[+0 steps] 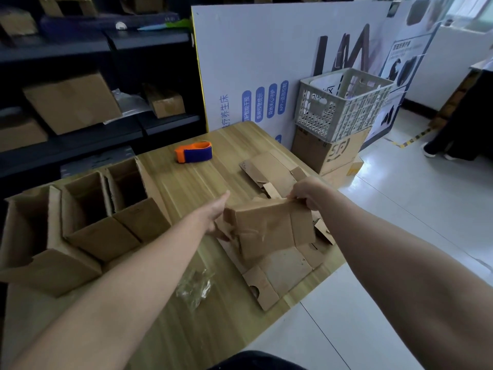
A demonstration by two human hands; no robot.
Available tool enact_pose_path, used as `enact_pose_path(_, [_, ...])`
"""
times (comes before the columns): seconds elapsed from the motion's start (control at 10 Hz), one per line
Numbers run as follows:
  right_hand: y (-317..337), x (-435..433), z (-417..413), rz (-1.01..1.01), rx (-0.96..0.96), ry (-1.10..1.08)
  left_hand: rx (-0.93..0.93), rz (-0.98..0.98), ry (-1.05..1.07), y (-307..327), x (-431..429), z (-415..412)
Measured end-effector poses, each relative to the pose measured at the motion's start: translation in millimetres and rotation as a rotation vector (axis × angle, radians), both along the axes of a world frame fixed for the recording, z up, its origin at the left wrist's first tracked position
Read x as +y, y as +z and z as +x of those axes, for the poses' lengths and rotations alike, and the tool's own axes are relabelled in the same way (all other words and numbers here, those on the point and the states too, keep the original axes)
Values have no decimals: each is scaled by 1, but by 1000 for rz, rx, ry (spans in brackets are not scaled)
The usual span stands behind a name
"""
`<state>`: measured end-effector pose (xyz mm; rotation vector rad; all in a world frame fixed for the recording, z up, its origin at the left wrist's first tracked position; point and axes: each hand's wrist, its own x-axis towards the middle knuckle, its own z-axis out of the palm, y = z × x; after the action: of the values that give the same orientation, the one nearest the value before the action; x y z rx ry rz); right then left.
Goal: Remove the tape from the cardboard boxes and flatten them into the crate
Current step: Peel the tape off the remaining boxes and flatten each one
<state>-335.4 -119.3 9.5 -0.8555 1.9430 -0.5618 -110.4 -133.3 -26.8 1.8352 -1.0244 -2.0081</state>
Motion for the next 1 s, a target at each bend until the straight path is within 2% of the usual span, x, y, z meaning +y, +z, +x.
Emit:
enact_pose_path(0.1, [0, -9, 5, 55, 7, -26, -28, -396, -98, 12, 0, -3])
enact_pose_path(0.2, [-6, -12, 9, 145, 64, -73, -12, -659, -427, 21, 4, -1])
enact_pose_path(0.3, [-11, -16, 14, 167, 40, -54, -82, -636, -589, 10, 7, -4])
enact_pose_path(0.4, [-17, -11, 18, 21, 237, 94, -70, -673, -496, -4, 3, -8])
enact_pose_path(0.5, [-18, -5, 16, -134, 467, 384, -143, -746, -405, -10, -6, -12])
enact_pose_path(0.6, [-22, 4, 11, -100, 593, 782, -278, -878, -340, -13, -11, -18])
enact_pose_path(0.7, [-31, 2, 9, -126, 704, 832, -522, -1131, -379, -15, -8, -20])
enact_pose_path(0.8, [-36, -4, 11, -111, 736, 820, -636, -1212, -436, -20, -5, -20])
enact_pose_path(1.0, [-44, -12, 14, -91, 716, 789, -660, -1103, -448, -13, -14, -28])
